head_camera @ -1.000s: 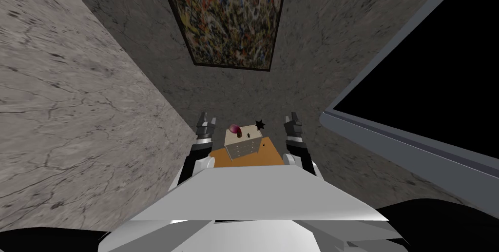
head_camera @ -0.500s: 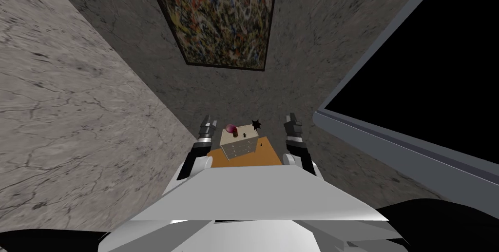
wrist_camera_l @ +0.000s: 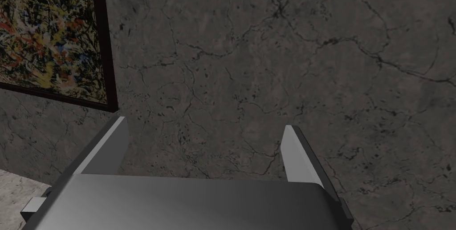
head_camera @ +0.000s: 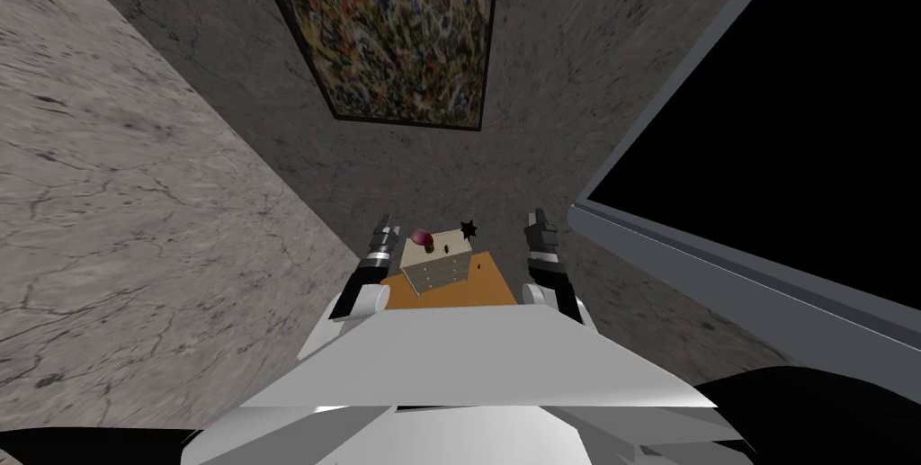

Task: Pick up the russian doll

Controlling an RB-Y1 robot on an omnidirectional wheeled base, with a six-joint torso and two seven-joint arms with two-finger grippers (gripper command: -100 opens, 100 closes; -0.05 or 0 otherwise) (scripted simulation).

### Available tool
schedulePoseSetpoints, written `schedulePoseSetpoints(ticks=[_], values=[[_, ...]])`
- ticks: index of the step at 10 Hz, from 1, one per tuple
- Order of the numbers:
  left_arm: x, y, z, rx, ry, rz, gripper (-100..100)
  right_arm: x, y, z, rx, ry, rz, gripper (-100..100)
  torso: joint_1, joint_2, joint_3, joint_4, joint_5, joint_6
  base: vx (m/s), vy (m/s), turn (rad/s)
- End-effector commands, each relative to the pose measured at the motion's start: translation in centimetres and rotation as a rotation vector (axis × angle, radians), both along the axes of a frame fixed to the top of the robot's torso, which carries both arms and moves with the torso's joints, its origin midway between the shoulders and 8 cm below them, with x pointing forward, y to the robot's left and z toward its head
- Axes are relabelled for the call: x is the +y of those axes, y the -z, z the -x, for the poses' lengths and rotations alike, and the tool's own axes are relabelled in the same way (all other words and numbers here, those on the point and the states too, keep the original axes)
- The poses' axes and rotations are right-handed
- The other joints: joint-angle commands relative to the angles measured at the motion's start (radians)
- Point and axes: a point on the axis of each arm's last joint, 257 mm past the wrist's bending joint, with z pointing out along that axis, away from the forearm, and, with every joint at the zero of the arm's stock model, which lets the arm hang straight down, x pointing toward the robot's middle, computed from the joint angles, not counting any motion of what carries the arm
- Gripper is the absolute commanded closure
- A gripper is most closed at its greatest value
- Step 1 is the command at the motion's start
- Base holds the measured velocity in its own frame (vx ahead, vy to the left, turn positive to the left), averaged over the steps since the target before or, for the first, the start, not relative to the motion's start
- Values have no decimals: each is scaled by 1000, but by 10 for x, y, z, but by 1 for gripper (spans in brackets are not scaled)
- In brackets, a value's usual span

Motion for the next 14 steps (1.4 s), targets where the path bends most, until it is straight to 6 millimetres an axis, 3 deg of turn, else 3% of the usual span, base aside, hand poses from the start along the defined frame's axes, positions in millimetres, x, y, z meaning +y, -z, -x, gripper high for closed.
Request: schedulePoseSetpoints(ticks=[1,2,4,6,14], values=[[11,18,-9,61,-14,-2,-100,0,0,0,0,0,0,0,0,0,0,0,0,0,1,-103,-30],[11,20,-10,65,-14,-2,-100,0,0,0,0,0,0,0,-1,-1,0,0,0,0,7,-74,-5],[30,45,-21,149,-40,-4,-100,0,0,0,0,0,0,0,1,-1,-1,0,0,0,3,-103,-41],[30,51,-22,174,-41,-1,-100,0,0,0,0,0,0,0,0,-1,-1,0,0,0,1,-69,5],[74,119,-37,407,-109,17,-100,0,0,0,0,0,0,0,2,-1,-1,0,0,0,6,-68,-26]])
